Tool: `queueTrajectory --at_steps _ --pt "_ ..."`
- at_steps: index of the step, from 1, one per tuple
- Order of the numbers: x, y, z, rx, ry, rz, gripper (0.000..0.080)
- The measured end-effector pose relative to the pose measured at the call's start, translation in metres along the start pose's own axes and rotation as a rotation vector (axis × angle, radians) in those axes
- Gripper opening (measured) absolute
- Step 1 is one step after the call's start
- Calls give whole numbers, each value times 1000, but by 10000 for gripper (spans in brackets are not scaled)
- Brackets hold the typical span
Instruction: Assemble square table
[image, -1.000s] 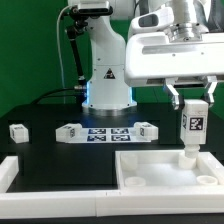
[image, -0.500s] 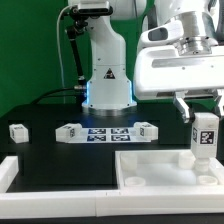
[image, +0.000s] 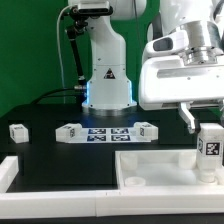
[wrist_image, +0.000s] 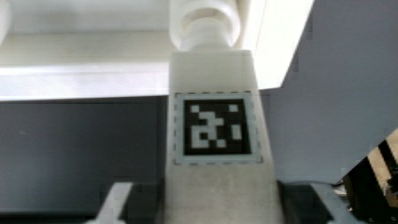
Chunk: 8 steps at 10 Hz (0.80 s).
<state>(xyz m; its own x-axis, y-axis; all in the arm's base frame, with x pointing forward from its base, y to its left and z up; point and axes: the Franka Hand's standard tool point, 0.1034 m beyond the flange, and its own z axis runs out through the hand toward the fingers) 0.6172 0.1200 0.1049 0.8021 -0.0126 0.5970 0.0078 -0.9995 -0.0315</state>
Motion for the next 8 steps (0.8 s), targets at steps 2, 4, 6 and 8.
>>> queueTrajectory --at_steps 2,4,6,8 --pt "-2 1 1 -2 -4 -4 290" --pt "-3 1 2 -3 -6 -5 290" --pt "-3 1 2 -3 -6 -6 480" --pt "-3 1 2 -3 -6 -7 591"
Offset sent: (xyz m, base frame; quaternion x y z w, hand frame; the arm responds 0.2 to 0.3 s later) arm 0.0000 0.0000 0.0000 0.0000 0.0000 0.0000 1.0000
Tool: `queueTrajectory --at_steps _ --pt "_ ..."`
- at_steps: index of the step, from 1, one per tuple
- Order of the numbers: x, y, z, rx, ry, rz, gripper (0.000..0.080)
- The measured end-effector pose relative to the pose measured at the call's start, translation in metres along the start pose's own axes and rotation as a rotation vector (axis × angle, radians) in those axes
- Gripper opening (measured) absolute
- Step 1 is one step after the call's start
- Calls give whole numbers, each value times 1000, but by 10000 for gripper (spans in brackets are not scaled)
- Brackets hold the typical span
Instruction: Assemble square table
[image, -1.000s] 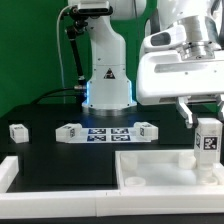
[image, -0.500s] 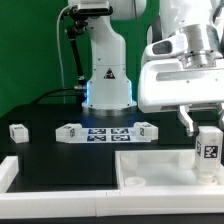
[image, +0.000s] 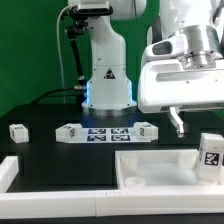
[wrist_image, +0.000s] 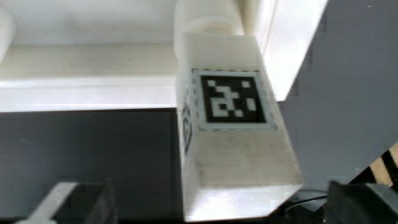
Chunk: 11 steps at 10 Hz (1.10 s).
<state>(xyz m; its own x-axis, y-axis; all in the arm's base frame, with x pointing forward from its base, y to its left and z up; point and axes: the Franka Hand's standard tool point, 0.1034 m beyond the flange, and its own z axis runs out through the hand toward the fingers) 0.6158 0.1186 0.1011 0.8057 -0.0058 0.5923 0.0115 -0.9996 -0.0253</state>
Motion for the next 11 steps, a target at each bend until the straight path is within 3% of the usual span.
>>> queueTrajectory --at_steps 2,8,9,11 --pt "0 0 0 0 0 0 646" --pt "1 0 1 0 -7 0 648" --pt "4 -2 3 5 -97 28 648" --pt "16 -2 10 8 -159 46 648"
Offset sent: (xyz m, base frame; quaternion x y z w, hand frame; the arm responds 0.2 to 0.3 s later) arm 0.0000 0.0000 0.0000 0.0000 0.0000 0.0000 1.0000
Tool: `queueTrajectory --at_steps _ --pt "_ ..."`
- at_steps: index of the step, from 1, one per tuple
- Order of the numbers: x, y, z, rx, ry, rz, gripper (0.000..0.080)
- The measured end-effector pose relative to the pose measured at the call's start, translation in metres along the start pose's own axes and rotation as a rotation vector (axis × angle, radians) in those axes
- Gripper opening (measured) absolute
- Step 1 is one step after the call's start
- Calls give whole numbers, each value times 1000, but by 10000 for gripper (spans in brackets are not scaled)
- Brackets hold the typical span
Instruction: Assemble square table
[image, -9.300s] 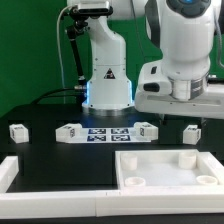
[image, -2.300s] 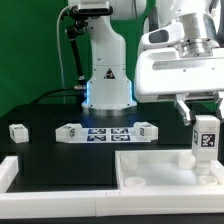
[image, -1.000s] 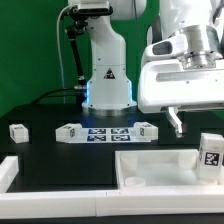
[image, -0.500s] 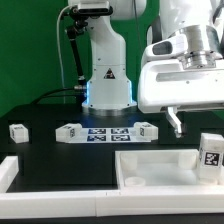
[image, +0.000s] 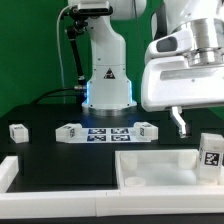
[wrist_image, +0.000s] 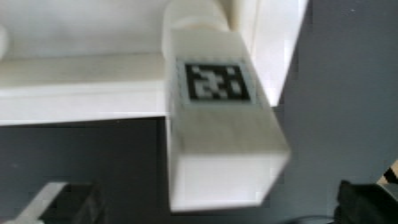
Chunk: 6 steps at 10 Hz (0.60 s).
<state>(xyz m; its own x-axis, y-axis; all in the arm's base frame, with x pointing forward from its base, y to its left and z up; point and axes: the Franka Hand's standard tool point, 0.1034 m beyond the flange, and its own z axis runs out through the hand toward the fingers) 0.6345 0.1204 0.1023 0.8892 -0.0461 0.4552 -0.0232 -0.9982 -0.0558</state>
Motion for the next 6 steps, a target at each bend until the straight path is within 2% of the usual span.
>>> queueTrajectory --at_steps 1,2,3,5,6 --pt "-9 -1 7 0 -83 7 648" --pt "-11 -3 8 1 -194 13 648" --pt "-6 1 9 0 -274 24 648" --pt "-12 4 10 -4 -432 37 648" --pt "-10 7 12 -4 -498 45 648"
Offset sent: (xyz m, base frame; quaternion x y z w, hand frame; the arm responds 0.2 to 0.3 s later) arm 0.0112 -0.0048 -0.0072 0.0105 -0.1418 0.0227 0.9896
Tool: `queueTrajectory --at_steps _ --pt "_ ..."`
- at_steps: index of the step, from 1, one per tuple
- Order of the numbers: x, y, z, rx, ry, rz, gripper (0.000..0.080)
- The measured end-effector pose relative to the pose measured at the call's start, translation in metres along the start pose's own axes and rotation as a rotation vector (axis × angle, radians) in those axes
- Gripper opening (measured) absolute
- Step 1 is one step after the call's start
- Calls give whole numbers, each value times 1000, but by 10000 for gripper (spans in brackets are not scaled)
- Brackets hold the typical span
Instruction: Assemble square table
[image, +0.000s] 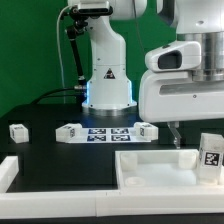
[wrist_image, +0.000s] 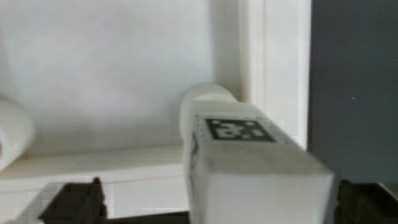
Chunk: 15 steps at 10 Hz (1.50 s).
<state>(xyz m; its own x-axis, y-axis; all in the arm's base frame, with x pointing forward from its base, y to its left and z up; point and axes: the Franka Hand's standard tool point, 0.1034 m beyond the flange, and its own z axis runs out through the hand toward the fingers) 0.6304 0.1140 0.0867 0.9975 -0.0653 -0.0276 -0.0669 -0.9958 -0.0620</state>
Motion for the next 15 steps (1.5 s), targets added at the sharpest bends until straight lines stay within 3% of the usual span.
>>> queueTrajectory --at_steps 4,5,6,11,13,15 --pt "4 1 1 1 -3 116 628" --pt "4 1 1 1 -3 209 500" --pt "4 1 1 1 -3 272 320" --pt "7 3 3 11 28 669 289" --pt "6 9 4 43 60 953 289" --pt "1 11 5 106 41 1278 291"
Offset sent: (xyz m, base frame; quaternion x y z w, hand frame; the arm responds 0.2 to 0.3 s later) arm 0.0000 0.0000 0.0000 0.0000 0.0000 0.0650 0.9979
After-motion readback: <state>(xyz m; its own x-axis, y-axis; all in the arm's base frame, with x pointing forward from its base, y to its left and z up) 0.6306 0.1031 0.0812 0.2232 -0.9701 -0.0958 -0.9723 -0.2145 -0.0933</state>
